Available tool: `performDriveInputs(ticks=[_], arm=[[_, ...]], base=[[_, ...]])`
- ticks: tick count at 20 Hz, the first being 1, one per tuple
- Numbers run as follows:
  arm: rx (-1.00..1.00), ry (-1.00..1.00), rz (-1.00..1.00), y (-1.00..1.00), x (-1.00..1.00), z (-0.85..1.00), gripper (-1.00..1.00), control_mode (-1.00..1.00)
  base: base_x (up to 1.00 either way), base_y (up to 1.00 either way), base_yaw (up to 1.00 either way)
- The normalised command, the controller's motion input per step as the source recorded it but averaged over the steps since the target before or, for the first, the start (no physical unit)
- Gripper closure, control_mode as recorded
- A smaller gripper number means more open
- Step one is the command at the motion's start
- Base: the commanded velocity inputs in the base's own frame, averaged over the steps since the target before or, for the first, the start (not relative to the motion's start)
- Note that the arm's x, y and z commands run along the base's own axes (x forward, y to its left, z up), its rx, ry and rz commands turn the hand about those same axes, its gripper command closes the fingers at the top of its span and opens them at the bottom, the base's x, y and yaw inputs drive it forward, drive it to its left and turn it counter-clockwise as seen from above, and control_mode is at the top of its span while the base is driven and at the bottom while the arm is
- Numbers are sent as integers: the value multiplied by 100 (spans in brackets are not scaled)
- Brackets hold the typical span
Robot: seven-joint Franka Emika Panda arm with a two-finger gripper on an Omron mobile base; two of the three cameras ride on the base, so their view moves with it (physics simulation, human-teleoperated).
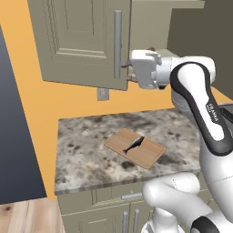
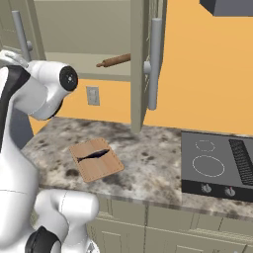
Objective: Open the cabinet, retrieve the rolling pin, and place it next to the meat on the cutting board to prepare for tenderizing.
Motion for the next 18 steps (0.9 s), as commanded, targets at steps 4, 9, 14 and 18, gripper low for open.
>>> performDriveInputs(ticks=[4,9,14,18], arm=[[0,0,-1,-43,5,3,-100,-100],[2,0,-1,-37,38,4,-100,-100],[4,0,0,-41,39,3,-100,-100],[5,0,0,-41,23,0,-100,-100]], base=[[0,0,0],[0,0,0],[0,0,0],[0,0,0]])
